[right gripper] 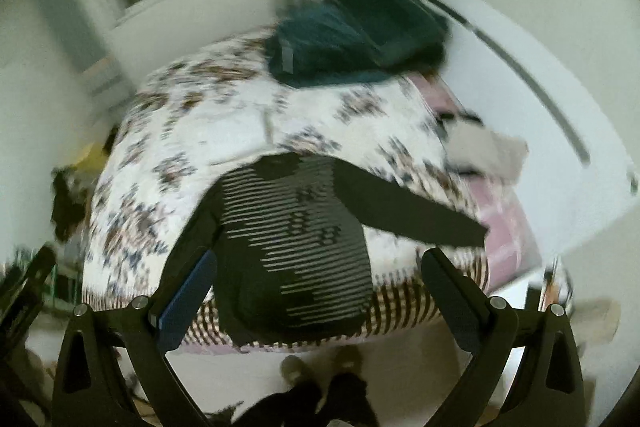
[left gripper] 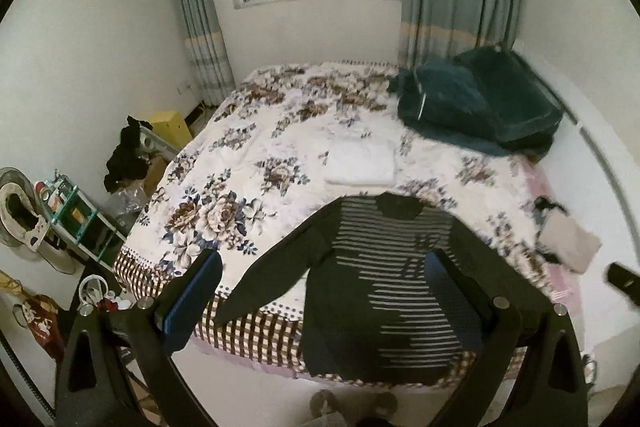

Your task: Fold small clothes

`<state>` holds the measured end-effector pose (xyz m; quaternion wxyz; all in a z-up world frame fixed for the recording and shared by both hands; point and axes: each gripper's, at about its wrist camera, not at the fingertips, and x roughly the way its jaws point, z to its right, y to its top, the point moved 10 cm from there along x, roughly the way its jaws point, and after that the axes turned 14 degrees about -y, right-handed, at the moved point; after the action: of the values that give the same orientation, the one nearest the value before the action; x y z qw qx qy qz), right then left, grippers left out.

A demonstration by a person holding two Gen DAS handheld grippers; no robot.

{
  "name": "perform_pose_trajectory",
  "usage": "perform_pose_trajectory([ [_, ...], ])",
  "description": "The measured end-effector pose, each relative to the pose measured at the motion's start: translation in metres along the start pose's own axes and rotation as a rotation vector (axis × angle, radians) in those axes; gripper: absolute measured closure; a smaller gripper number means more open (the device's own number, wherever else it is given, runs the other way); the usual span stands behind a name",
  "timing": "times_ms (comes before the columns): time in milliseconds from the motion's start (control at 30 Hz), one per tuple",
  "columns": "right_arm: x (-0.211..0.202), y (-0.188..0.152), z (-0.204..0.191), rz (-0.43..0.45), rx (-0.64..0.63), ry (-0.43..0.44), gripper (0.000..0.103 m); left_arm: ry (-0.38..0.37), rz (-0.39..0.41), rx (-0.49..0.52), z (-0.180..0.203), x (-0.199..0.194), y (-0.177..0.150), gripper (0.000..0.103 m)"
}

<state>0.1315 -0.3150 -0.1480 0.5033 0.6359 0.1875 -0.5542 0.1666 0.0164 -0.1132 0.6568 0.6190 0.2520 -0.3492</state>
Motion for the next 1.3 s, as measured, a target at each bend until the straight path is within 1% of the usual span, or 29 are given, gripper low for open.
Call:
perform_pose_trajectory([
  [67, 0.047, -0.003, 0.024, -0.054, 0.084, -0.041, 0.0, -0.006, -0.038, 0.016, -0.005, 0.038, -0.01, 0.0],
  [100, 0.069, -0.006, 0.039, -0.07, 0.13, -0.064, 0.002, -0.006, -0.064, 0.026, -0.006, 0.06, -0.015, 0.0],
  [133, 0.092, -0.008, 0.055, -0.085, 0.184, -0.072, 0.007, -0.009, -0.085, 0.031, -0.009, 0.076, -0.022, 0.0],
  [167, 0.118, -0.01, 0.071, -0.112, 0.241, -0.066, 0.03, -0.011, -0.11, 0.037, -0.009, 0.097, -0.028, 0.0],
  [200, 0.142, -0.017, 0.089, -0.143, 0.282, -0.087, 0.062, -0.005, -0.144, 0.04, -0.01, 0.118, -0.035, 0.0],
  [233, 0.169, -0.025, 0.108, -0.192, 0.333, -0.102, 0.07, 0.002, -0.168, 0.042, -0.012, 0.133, -0.043, 0.0],
  [300, 0.223, -0.041, 0.142, -0.28, 0.445, -0.071, 0.071, 0.02, -0.205, 0.054, -0.009, 0.164, -0.059, 0.0],
  [333, 0.255, -0.052, 0.163, -0.335, 0.505, -0.08, 0.071, 0.036, -0.223, 0.064, -0.008, 0.178, -0.066, 0.0],
  [367, 0.278, -0.059, 0.18, -0.362, 0.552, -0.074, 0.066, 0.052, -0.244, 0.073, -0.007, 0.193, -0.072, 0.0],
  [400, 0.301, -0.067, 0.196, -0.387, 0.603, -0.059, 0.057, 0.065, -0.262, 0.076, -0.006, 0.208, -0.079, 0.0],
  [467, 0.358, -0.088, 0.235, -0.459, 0.721, -0.058, 0.046, 0.089, -0.298, 0.074, -0.005, 0.239, -0.09, 0.0],
  [567, 0.439, -0.112, 0.286, -0.529, 0.881, -0.048, 0.046, 0.13, -0.374, 0.049, -0.004, 0.281, -0.108, 0.0],
  [633, 0.496, -0.12, 0.317, -0.539, 0.958, -0.041, 0.046, 0.145, -0.41, 0.037, -0.001, 0.305, -0.122, 0.0],
  [700, 0.539, -0.123, 0.335, -0.55, 0.973, -0.049, 0.046, 0.16, -0.448, 0.047, 0.004, 0.334, -0.133, 0.0],
  [767, 0.589, -0.128, 0.349, -0.558, 1.01, -0.022, 0.046, 0.153, -0.483, 0.053, 0.011, 0.362, -0.146, 0.0],
  [833, 0.629, -0.134, 0.348, -0.586, 1.067, 0.013, 0.046, 0.156, -0.508, 0.054, 0.016, 0.391, -0.159, 0.0],
  [900, 0.657, -0.138, 0.343, -0.6, 1.144, 0.06, 0.046, 0.144, -0.535, 0.048, 0.022, 0.418, -0.169, 0.0],
  [933, 0.67, -0.14, 0.343, -0.601, 1.194, 0.074, 0.046, 0.145, -0.545, 0.044, 0.024, 0.43, -0.174, 0.0],
  [1000, 0.693, -0.142, 0.344, -0.562, 1.304, 0.098, 0.045, 0.138, -0.556, 0.029, 0.027, 0.454, -0.183, 0.0],
  [1033, 0.694, -0.139, 0.344, -0.534, 1.335, 0.095, 0.045, 0.132, -0.56, 0.021, 0.028, 0.465, -0.186, 0.0],
  [1067, 0.694, -0.134, 0.346, -0.476, 1.365, 0.087, 0.049, 0.129, -0.562, 0.016, 0.029, 0.474, -0.189, 0.0],
  [1100, 0.693, -0.124, 0.348, -0.397, 1.382, 0.09, 0.072, 0.125, -0.563, 0.013, 0.031, 0.483, -0.189, 0.0],
  [1133, 0.693, -0.118, 0.348, -0.374, 1.374, 0.089, 0.089, 0.118, -0.559, 0.01, 0.032, 0.49, -0.19, 0.0],
  [1167, 0.692, -0.11, 0.344, -0.348, 1.361, 0.087, 0.097, 0.111, -0.552, 0.006, 0.031, 0.497, -0.19, 0.0],
  [1200, 0.688, -0.102, 0.342, -0.319, 1.348, 0.084, 0.097, 0.106, -0.548, 0.003, 0.032, 0.503, -0.189, 0.0],
  [1233, 0.682, -0.092, 0.342, -0.29, 1.312, 0.056, 0.098, 0.099, -0.543, -0.001, 0.03, 0.506, -0.188, 0.0],
  [1300, 0.664, -0.063, 0.349, -0.211, 1.244, 0.036, 0.098, 0.081, -0.533, -0.023, 0.026, 0.511, -0.185, 0.0],
])
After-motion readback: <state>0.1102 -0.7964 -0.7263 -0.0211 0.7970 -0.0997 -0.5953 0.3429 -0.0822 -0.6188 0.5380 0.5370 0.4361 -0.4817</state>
